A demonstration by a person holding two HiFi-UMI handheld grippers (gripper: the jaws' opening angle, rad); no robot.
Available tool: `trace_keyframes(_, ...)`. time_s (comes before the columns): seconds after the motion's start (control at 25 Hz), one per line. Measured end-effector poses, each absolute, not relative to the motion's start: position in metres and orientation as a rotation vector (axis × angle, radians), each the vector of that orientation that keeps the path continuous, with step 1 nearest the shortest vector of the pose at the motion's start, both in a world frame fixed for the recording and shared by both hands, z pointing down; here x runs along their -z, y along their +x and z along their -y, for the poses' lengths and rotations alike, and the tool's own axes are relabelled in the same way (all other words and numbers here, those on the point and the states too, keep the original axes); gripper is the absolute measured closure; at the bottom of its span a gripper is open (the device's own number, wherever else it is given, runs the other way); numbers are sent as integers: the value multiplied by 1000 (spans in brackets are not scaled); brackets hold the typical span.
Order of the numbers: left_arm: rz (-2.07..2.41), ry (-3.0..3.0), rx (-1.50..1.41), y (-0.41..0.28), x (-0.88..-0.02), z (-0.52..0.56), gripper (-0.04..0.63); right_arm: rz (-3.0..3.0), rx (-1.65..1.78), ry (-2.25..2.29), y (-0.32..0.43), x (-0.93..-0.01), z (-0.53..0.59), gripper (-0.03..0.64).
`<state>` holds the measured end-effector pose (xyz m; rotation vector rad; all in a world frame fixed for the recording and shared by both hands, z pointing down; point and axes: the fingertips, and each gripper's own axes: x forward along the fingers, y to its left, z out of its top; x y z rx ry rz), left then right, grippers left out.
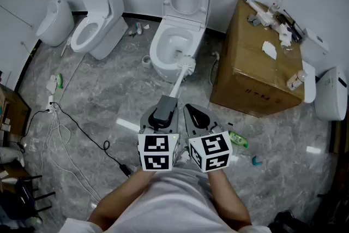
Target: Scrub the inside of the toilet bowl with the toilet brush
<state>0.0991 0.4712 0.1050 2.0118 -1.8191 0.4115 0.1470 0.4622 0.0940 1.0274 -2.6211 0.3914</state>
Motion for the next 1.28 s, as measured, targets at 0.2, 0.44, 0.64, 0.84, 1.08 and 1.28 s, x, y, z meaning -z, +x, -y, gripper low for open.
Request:
trace_keyframes(0.2,1817,2004,-431,97,-108,-463,442,2623,-414,1033,146,-96,-452,618)
trace_keyframes(0.44,1846,1961,-452,94,-116,-450,442,2630,-426,993,148,-101,-440,618)
trace_keyframes(0.64,1864,1929,-452,89,-119,-443,442,2631,-434,968,147,-106,-430,618)
trace_keyframes(0.84,1866,1914,-453,78,-125,-428,442,2634,-435,952,136,-110,-414,618)
trace_keyframes(1.08,1848,1914,-449,58,-135,-395,442,2614,-447,955,114,-121,-384,618)
trace_keyframes(1.28,1817,1909,-469,33,-143,-355,442,2592,-480,957,87,-130,-344,618)
